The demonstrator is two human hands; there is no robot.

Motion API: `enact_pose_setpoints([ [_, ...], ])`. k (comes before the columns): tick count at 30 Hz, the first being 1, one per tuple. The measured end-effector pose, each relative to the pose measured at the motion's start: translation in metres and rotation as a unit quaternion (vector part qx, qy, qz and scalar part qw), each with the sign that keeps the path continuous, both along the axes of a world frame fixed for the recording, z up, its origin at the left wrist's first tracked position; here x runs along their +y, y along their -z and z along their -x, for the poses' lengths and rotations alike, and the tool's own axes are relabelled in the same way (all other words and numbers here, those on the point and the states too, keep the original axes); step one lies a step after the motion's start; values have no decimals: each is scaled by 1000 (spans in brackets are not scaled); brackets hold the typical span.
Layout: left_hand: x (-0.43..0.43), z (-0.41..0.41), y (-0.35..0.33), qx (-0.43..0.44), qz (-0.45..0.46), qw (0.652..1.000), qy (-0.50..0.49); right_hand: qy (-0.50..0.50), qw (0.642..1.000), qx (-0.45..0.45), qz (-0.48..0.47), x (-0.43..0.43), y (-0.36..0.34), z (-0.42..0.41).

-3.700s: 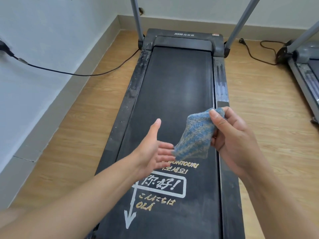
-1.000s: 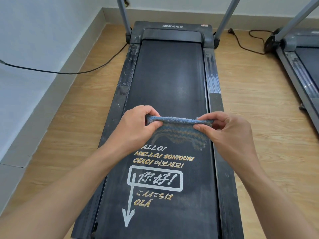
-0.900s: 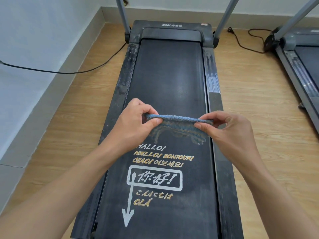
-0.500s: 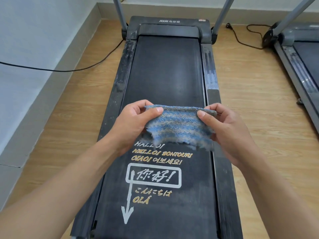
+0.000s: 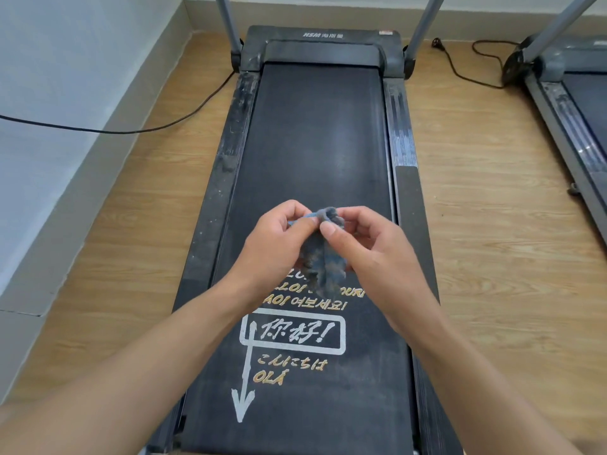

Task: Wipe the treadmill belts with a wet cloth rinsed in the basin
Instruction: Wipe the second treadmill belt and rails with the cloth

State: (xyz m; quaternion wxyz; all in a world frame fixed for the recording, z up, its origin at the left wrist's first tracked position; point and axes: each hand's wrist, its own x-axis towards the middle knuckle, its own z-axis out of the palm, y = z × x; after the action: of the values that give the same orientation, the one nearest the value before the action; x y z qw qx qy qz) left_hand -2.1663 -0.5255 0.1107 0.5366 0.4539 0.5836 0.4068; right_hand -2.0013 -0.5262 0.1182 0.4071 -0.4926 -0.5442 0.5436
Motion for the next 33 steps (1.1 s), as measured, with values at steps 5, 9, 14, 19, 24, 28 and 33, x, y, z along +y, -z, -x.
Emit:
enact_pose_setpoints([
  [5,2,5,-6,-155,59,986,10,-82,990,104,53,4,-2,-6],
  [9,1,8,-1,-162,84,983,25,14,996,73,46,14,6,-20],
  [14,0,7,-6,-172,83,979,66,-115,961,112,227,12,19,-25],
  [19,6,15,12,74,84,992,51,-30,980,77,184,16,32,-27],
  [24,-9,20,6,354,-6,905,235,49,953,-298,22,19,61,-39],
  [28,-3,47,-19,424,41,794,434,23,933,-351,69,3,109,-43],
  [33,1,104,38,457,24,803,382,28,939,-330,89,4,169,1],
])
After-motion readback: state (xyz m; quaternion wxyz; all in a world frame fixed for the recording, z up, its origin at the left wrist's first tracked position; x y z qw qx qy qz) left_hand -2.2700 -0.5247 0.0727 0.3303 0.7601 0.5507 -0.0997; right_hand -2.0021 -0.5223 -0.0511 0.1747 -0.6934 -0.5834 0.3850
